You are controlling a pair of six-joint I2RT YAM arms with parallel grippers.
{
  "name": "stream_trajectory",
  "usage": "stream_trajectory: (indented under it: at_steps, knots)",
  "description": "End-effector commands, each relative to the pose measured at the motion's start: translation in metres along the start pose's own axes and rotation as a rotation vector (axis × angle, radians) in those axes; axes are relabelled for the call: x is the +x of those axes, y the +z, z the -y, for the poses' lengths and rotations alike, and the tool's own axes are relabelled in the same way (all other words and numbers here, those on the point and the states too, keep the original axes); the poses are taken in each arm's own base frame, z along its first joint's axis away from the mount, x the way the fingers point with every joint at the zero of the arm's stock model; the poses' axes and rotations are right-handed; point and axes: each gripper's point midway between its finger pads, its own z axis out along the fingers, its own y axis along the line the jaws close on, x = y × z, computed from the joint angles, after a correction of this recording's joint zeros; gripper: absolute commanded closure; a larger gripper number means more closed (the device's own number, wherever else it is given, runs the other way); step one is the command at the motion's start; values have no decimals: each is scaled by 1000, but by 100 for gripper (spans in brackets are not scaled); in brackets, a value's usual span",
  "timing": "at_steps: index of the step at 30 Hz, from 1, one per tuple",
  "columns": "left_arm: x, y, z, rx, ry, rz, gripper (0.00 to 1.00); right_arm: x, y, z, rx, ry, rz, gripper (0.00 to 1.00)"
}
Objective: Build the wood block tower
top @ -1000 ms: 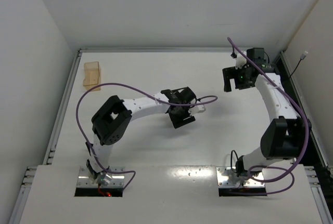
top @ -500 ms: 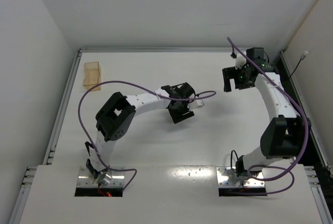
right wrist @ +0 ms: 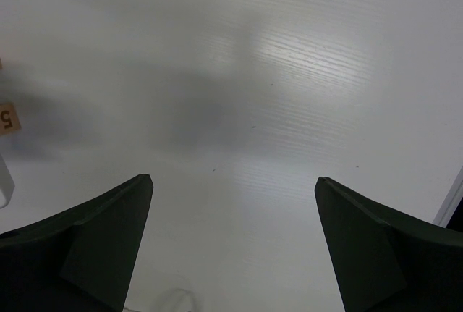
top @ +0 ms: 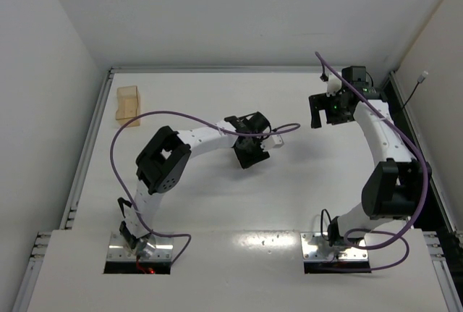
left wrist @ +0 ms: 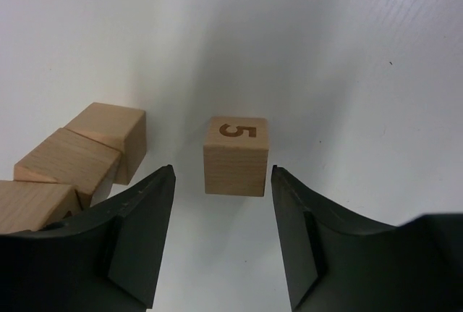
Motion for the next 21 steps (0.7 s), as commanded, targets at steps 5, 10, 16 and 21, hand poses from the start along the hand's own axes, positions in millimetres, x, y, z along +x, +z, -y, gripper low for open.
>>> stream_trajectory:
  at_steps: [5,10,16,21]
  knots:
    - [-16,-3,3,53,10,52,56,-18,-7,3,11,-9,51,8]
    - [-17,1,6,74,0,49,63,-18,-7,3,11,-9,51,8]
    - [-18,5,9,102,-2,41,73,-17,-4,3,9,-7,42,8]
    - [-17,4,13,114,-23,35,87,-17,-4,3,9,-7,42,8]
